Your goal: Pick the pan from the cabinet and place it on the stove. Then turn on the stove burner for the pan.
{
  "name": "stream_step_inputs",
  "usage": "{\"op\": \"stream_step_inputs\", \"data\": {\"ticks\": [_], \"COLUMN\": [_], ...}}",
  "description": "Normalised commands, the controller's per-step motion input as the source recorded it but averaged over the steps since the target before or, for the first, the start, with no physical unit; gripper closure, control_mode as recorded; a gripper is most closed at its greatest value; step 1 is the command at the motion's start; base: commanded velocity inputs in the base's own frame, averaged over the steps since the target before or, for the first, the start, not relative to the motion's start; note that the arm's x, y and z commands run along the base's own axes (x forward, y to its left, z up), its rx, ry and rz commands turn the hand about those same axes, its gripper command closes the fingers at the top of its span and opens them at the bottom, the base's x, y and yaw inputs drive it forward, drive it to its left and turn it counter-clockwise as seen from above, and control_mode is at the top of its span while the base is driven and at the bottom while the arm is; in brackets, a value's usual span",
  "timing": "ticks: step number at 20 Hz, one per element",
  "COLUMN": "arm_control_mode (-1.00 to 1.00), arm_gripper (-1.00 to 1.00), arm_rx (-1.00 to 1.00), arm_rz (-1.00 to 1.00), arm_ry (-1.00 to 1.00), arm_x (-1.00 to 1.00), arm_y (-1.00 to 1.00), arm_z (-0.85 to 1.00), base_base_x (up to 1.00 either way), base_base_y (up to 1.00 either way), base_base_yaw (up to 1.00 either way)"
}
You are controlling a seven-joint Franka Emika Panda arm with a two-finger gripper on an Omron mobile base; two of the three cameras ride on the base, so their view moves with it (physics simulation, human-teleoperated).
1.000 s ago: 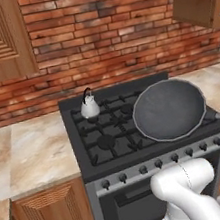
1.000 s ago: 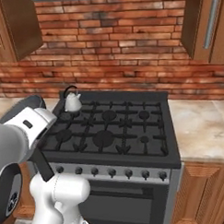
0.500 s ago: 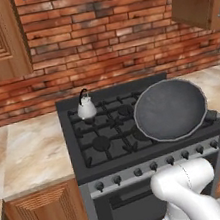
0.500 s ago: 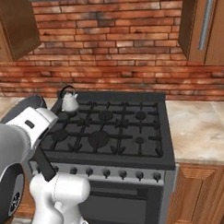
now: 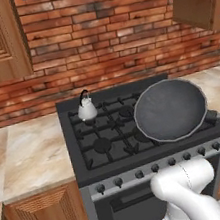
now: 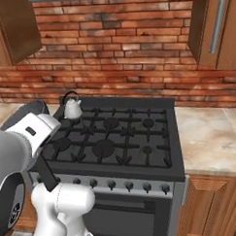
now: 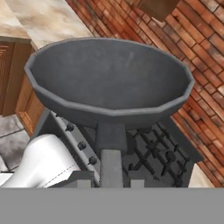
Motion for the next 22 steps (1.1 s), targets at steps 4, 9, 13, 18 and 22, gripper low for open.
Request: {"op": "stream_step_inputs", "data": {"ticks": [4, 9, 13, 18, 22], "arm_control_mode": [1.00, 1.00, 1.00, 1.00, 1.00], "arm_gripper": [1.00, 1.00, 1.00, 1.00, 1.00], "arm_rx": [0.00, 0.00, 0.00, 0.00, 0.00], "arm_rz": [0.00, 0.00, 0.00, 0.00, 0.00], "arm_ry": [0.00, 0.00, 0.00, 0.00, 0.00], "arm_x": [0.00, 0.00, 0.00, 0.00, 0.00], "arm_y": [0.00, 0.00, 0.00, 0.00, 0.00], "arm_z": [0.00, 0.00, 0.00, 0.00, 0.00], "base_base_x": [0.36, 0.30, 0.19, 0.02, -0.37], "base_base_y": [0.25, 0.13, 0.00, 0.03, 0.22], "base_base_yaw": [-0.03, -0.01, 0.00, 0.00, 0.00]}}
